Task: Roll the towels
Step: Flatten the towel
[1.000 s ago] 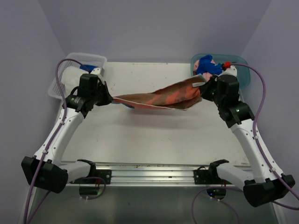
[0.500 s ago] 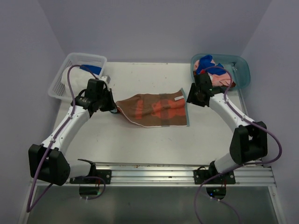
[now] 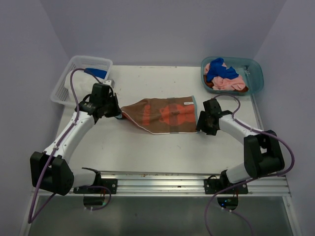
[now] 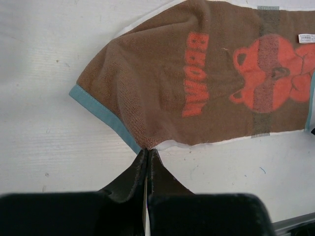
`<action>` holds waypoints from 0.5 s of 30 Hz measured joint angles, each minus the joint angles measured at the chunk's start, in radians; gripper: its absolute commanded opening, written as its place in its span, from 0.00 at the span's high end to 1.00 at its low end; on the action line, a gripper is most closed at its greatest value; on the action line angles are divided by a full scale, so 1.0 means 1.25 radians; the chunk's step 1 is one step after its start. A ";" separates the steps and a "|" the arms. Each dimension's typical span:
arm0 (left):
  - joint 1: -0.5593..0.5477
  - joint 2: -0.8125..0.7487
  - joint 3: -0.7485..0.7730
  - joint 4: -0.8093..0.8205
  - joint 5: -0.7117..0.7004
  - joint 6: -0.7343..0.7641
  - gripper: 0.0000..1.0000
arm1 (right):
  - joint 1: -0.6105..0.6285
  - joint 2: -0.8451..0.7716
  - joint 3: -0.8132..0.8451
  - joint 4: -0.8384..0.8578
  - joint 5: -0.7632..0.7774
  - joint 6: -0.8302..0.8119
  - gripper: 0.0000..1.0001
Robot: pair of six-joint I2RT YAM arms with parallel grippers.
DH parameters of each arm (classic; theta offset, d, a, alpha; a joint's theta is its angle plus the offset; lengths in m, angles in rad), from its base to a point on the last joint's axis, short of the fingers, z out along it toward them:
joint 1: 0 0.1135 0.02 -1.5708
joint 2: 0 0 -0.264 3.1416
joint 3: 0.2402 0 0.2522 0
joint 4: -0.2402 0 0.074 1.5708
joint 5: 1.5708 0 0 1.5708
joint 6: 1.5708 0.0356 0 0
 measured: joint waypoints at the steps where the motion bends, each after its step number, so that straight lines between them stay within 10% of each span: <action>1: 0.000 0.000 0.000 0.000 0.000 -0.001 1.00 | 0.002 0.000 -0.011 0.007 -0.002 0.005 0.44; 15: 0.000 0.005 0.000 0.000 0.000 -0.001 1.00 | 0.026 0.051 -0.024 0.102 -0.023 0.038 0.72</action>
